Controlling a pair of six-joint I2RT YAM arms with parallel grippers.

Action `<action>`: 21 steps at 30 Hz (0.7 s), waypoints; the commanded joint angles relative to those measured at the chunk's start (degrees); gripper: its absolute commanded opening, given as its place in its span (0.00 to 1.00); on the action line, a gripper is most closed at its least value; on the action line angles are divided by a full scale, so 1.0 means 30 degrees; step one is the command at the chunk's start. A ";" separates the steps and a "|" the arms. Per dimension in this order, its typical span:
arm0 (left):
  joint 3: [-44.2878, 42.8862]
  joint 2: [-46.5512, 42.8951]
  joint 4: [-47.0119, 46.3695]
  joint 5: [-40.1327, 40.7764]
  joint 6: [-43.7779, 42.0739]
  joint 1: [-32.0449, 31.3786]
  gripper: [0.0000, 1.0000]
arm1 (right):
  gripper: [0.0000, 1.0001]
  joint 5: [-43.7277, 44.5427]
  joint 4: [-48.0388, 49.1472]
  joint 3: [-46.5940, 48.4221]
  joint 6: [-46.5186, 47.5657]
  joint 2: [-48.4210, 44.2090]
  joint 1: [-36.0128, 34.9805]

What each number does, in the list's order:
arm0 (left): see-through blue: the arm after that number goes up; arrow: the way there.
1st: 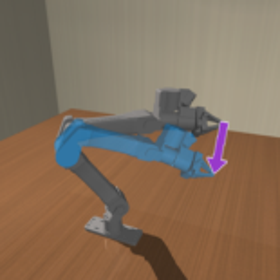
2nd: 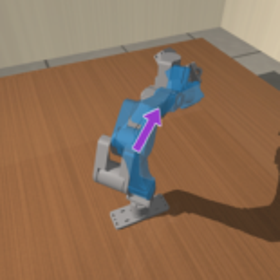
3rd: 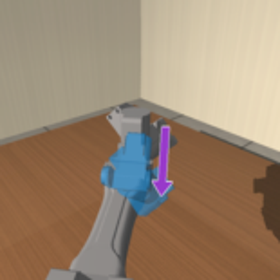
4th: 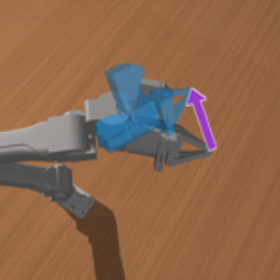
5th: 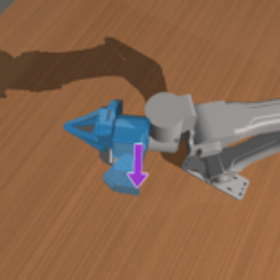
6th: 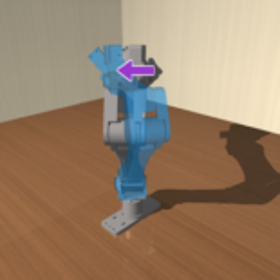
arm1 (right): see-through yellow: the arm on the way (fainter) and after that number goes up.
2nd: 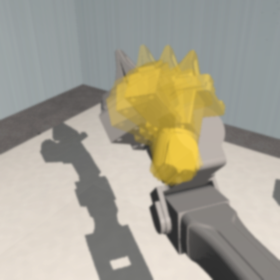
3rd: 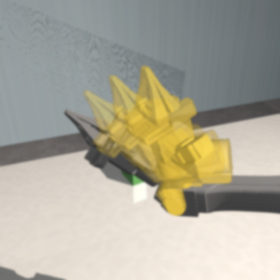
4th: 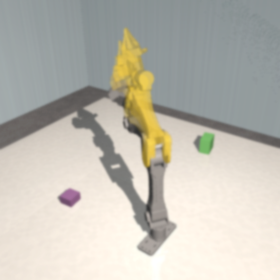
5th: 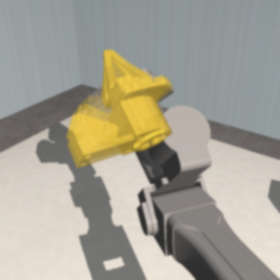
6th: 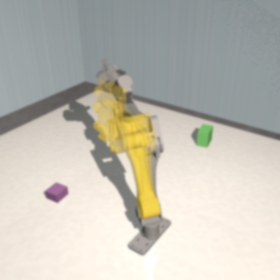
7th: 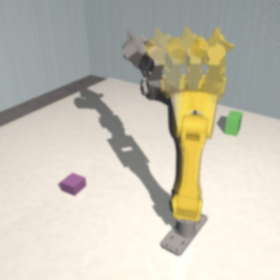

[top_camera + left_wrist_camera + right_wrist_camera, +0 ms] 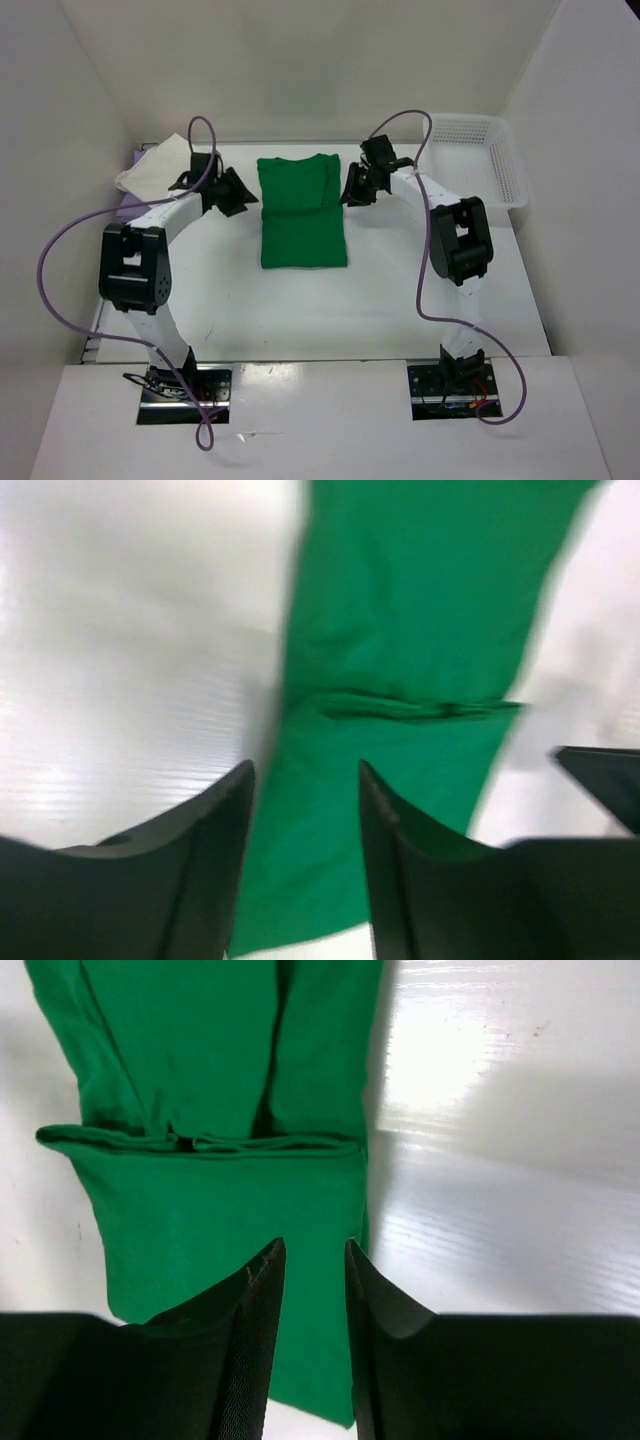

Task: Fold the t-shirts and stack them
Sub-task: Fold the folded rectangular tshirt in 1/3 of the way

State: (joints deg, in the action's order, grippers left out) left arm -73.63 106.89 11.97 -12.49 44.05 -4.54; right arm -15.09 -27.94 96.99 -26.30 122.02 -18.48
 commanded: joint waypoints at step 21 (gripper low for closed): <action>1.0706 -0.3785 -0.3958 -0.0963 0.1165 -0.3732 0.36 | 0.00 -0.0687 0.4510 -1.1381 -0.1808 -0.4227 -0.2277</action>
State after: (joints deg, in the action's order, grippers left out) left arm -45.93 95.81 0.27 -17.28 48.38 -15.79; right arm -21.76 -17.67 64.38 -31.83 109.01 -25.47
